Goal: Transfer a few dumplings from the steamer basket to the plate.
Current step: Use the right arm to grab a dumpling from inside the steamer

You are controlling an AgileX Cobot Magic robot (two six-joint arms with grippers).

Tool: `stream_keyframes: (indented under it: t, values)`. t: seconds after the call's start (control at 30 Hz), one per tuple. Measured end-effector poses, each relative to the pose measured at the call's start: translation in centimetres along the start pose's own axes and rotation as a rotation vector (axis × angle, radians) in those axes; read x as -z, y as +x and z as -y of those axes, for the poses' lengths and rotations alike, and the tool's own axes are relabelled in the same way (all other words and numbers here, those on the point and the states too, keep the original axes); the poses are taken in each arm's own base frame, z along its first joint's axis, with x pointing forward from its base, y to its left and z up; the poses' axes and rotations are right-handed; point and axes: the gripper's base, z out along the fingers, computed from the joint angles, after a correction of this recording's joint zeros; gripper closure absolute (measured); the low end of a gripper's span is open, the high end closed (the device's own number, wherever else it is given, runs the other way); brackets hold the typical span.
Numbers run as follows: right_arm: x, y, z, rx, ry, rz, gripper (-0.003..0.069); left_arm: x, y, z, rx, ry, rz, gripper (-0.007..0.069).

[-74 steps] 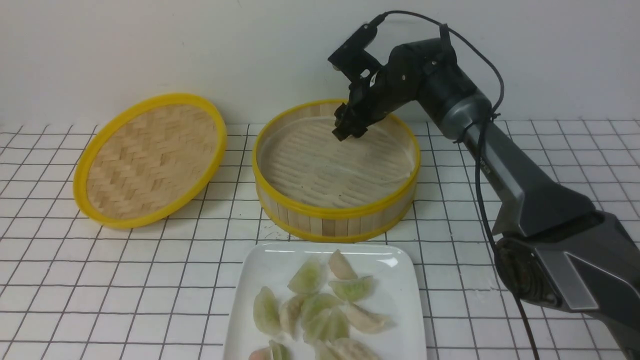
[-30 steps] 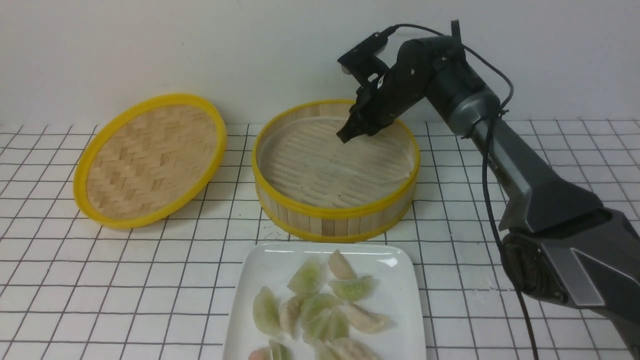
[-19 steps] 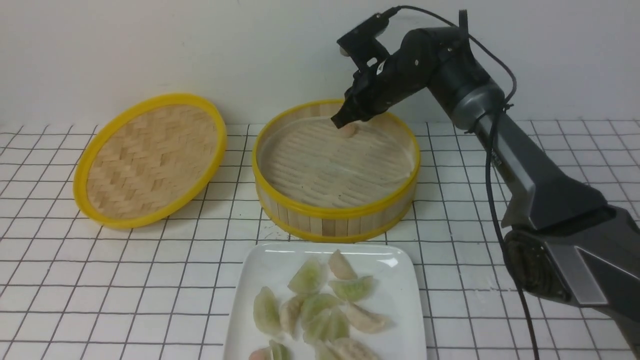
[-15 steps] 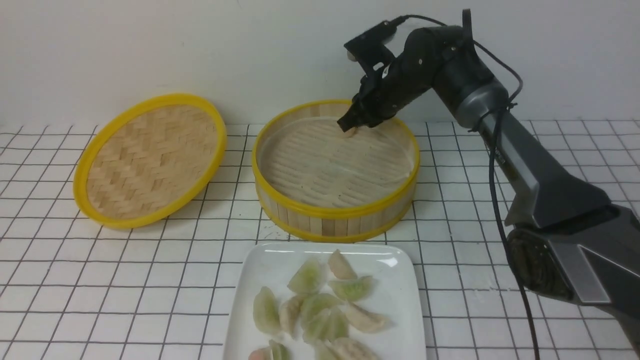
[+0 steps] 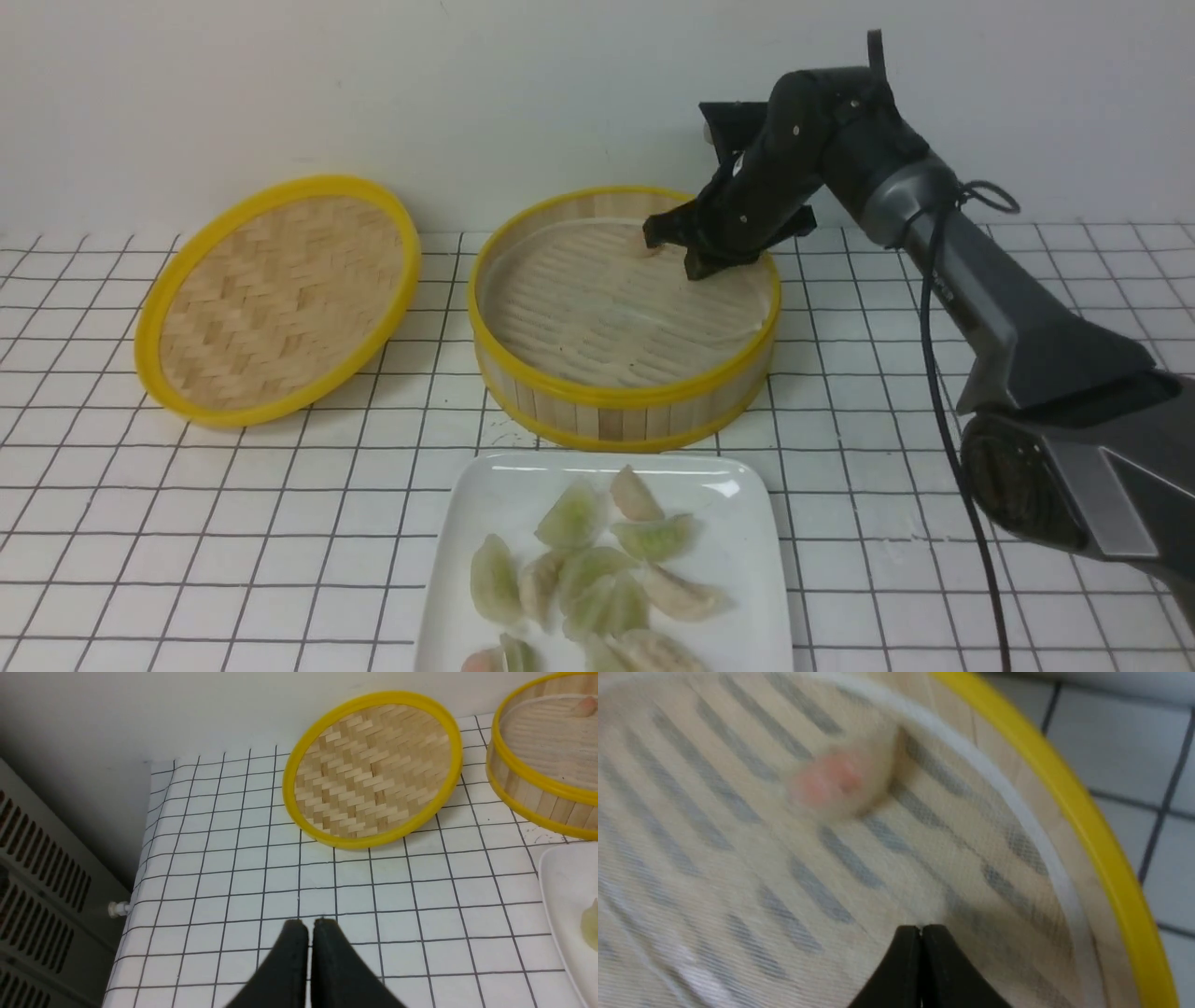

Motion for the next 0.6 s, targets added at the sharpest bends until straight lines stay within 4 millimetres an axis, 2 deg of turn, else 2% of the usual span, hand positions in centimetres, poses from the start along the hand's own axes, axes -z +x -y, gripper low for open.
stream_keyframes:
  t: [0.1, 0.27, 0.3, 0.4, 0.53, 0.6]
  values:
    - [0.7, 0.6, 0.4, 0.008, 0.050, -0.054, 0.0669, 0.0, -0.1, -0.2, -0.007, -0.022, 0.006, 0.0631]
    - [3.2, 1.1, 1.5, 0.018, 0.143, -0.098, 0.0667, 0.0, -0.2, -0.5, -0.017, -0.055, 0.016, 0.0631]
    - [4.2, 1.0, 2.0, 0.021, 0.172, -0.094, 0.0667, 0.0, -0.2, -0.5, -0.019, -0.061, 0.018, 0.0631]
    - [5.3, 0.9, 3.3, 0.004, 0.204, -0.096, 0.0667, 0.0, -0.2, -0.6, -0.021, -0.067, 0.019, 0.0631]
    - [6.2, 0.8, 4.9, -0.012, 0.219, -0.095, 0.0667, 0.0, -0.2, -0.6, -0.022, -0.070, 0.020, 0.0631]
    - [6.5, 0.6, 5.0, 0.021, 0.215, -0.090, 0.0667, 0.0, -0.2, -0.6, -0.022, -0.070, 0.020, 0.0631]
